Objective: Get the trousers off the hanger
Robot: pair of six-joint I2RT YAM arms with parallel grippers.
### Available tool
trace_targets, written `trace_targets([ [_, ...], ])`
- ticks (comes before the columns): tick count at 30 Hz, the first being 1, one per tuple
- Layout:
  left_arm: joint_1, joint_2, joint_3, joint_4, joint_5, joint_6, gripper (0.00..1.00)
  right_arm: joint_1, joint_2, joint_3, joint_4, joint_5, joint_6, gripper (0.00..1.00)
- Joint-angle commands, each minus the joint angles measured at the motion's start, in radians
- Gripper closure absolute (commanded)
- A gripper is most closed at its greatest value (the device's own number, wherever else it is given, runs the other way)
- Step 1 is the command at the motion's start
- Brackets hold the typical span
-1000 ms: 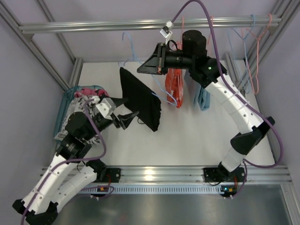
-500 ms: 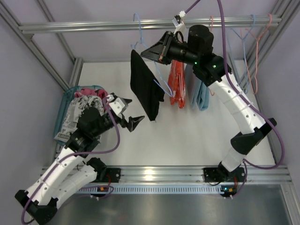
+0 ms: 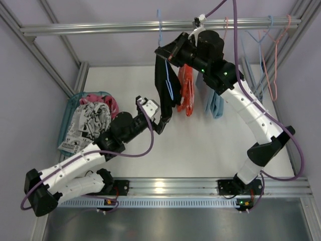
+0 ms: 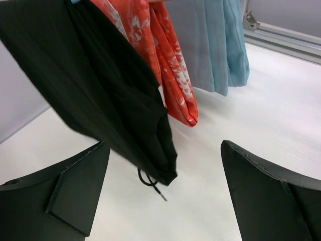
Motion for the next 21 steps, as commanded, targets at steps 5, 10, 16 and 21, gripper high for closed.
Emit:
trace_targets([
  [5, -0.025, 0.112, 0.095, 0.166, -0.207, 0.006, 0.01, 0.029, -0.087, 0.019, 0.174, 0.079, 0.009, 1.00],
  [10, -0.023, 0.195, 0.118, 0.237, -0.269, -0.007, 0.01, 0.031, -0.103, 0.014, 0.165, 0.091, -0.005, 1.00],
  [16, -0.008, 0.251, 0.152, 0.231, -0.338, -0.011, 0.06, 0.031, -0.124, -0.003, 0.167, 0.085, -0.006, 1.00],
  [21, 0.093, 0.250, 0.167, 0.162, -0.292, -0.057, 0.26, 0.031, -0.152, -0.027, 0.173, 0.085, -0.017, 1.00],
])
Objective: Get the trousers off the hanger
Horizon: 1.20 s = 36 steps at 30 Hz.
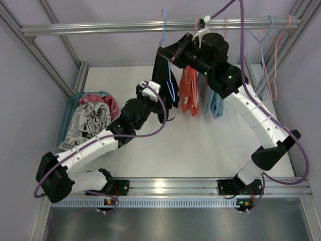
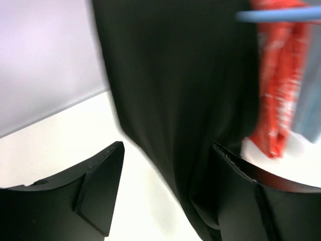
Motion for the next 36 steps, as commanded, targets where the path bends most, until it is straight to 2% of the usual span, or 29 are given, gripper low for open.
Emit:
trace_targets([
  [1, 0.087, -0.011, 0.049, 0.000, 0.000, -0.041, 0.29, 0.015, -0.096, 0.012, 0.170, 0.010, -0.023, 1.00],
  [3, 0.115, -0.030, 0.043, -0.001, 0.029, -0.041, 0.35, 0.012, -0.108, -0.004, 0.173, 0.010, -0.030, 1.00],
  [13, 0.135, -0.033, 0.040, 0.031, 0.106, 0.012, 0.43, 0.010, -0.128, -0.060, 0.222, -0.061, -0.002, 1.00],
  [16, 0.138, -0.012, 0.050, 0.057, 0.140, 0.023, 0.51, 0.010, -0.136, -0.092, 0.266, -0.110, 0.013, 1.00],
  [19, 0.141, 0.011, 0.078, 0.062, 0.145, 0.032, 0.73, 0.012, -0.147, -0.122, 0.300, -0.147, 0.010, 1.00],
  [21, 0.147, 0.008, 0.092, 0.060, 0.135, 0.019, 0.98, 0.013, -0.157, -0.151, 0.315, -0.153, -0.002, 1.00],
  [29, 0.156, -0.125, 0.217, -0.027, 0.138, -0.110, 1.00, 0.005, -0.231, -0.350, 0.389, -0.199, -0.016, 1.00],
  [36, 0.159, -0.202, 0.398, -0.151, 0.200, -0.233, 1.00, 0.004, -0.226, -0.424, 0.420, -0.205, -0.043, 1.00],
])
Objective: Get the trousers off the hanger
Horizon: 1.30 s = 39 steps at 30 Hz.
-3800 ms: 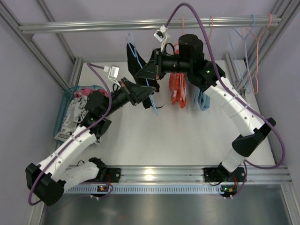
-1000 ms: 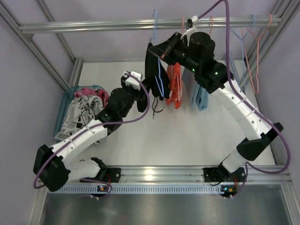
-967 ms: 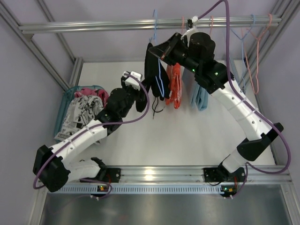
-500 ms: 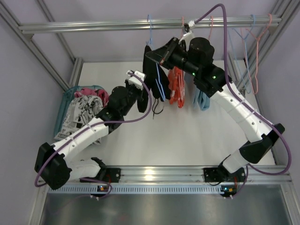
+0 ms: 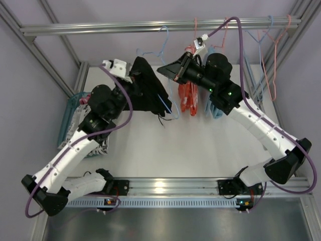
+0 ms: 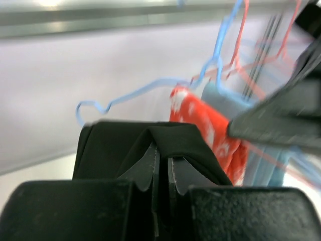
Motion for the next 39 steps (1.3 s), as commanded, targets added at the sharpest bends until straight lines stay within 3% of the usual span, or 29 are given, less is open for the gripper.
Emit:
trace_targets([
  [1, 0.007, -0.064, 0.145, 0.041, 0.043, -0.095, 1.00, 0.004, -0.032, -0.011, 0.124, -0.010, -0.048, 1.00],
  [9, 0.067, -0.016, 0.419, -0.042, 0.029, -0.158, 1.00, 0.004, -0.017, -0.090, 0.098, 0.033, -0.095, 1.00],
  [21, 0.289, -0.057, 0.568, -0.054, -0.039, -0.214, 1.00, 0.009, -0.038, -0.151, 0.098, 0.022, -0.153, 1.00],
  [33, 0.630, -0.271, 0.412, -0.140, -0.246, -0.108, 1.00, 0.029, -0.052, -0.177, 0.096, -0.001, -0.187, 1.00],
  [39, 0.727, -0.353, 0.274, -0.168, -0.348, -0.068, 1.00, 0.049, -0.060, -0.174, 0.098, -0.011, -0.212, 1.00],
])
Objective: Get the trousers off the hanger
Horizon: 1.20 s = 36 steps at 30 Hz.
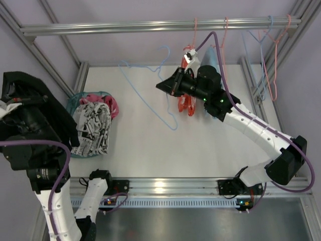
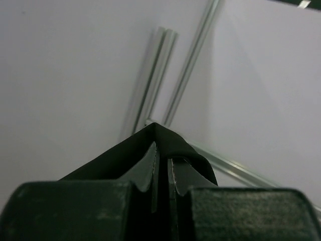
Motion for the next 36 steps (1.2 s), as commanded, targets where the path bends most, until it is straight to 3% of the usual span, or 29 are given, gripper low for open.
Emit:
trace_targets([
  [1, 0.038, -0.033, -0.084, 0.059, -0.074, 0.043, 1.00, 0.027, -0.053, 0.007, 0.056, -0.016, -0.038, 1.00],
  [13, 0.110, -0.125, -0.339, 0.105, -0.162, 0.144, 1.00, 0.030, -0.061, -0.001, 0.056, -0.035, -0.059, 1.00],
  [15, 0.110, -0.111, -0.354, 0.183, -0.157, 0.169, 1.00, 0.029, -0.056, 0.002, 0.056, -0.041, -0.059, 1.00],
  [27, 0.110, 0.232, -0.220, 0.422, -0.128, 0.281, 1.00, 0.030, -0.046, 0.019, 0.056, -0.052, -0.062, 1.00],
  [36, 0.110, 0.297, -0.268, 0.550, -0.105, 0.341, 1.00, 0.030, -0.066, -0.001, 0.056, -0.053, -0.073, 1.00],
])
